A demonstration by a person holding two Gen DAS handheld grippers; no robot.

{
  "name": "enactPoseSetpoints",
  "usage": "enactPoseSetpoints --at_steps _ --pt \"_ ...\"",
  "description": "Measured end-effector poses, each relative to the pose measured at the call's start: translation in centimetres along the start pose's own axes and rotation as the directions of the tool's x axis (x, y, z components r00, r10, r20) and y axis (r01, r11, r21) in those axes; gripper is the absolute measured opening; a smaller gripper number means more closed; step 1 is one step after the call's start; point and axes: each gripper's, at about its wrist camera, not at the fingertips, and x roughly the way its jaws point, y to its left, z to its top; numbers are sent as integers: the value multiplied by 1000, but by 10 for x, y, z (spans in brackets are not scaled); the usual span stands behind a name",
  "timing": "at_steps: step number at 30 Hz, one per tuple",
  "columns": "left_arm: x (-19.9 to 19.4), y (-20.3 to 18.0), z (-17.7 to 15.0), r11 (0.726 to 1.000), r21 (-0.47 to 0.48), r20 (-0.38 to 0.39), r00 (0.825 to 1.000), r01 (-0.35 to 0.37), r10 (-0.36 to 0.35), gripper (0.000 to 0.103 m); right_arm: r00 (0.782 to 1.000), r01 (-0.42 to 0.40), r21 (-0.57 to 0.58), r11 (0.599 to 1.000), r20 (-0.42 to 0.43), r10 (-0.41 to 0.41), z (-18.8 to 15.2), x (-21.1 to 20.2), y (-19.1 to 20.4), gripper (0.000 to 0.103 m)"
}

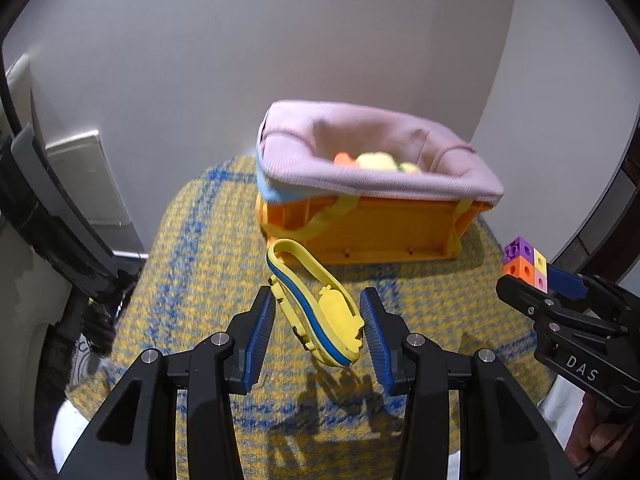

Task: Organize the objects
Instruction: 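Lift the sandal toy and cube block with both tools over the basket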

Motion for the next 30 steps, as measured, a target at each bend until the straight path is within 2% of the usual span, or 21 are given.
enactPoseSetpoints --at_steps 13,30 --pt "-16 -21 64 999 41 28 999 15 -16 43 997 -8 28 1000 77 5 48 -29 -25 56" --pt "-3 -39 127 995 93 47 998 29 -34 43 989 -6 30 1000 145 1 111 -33 -38 56"
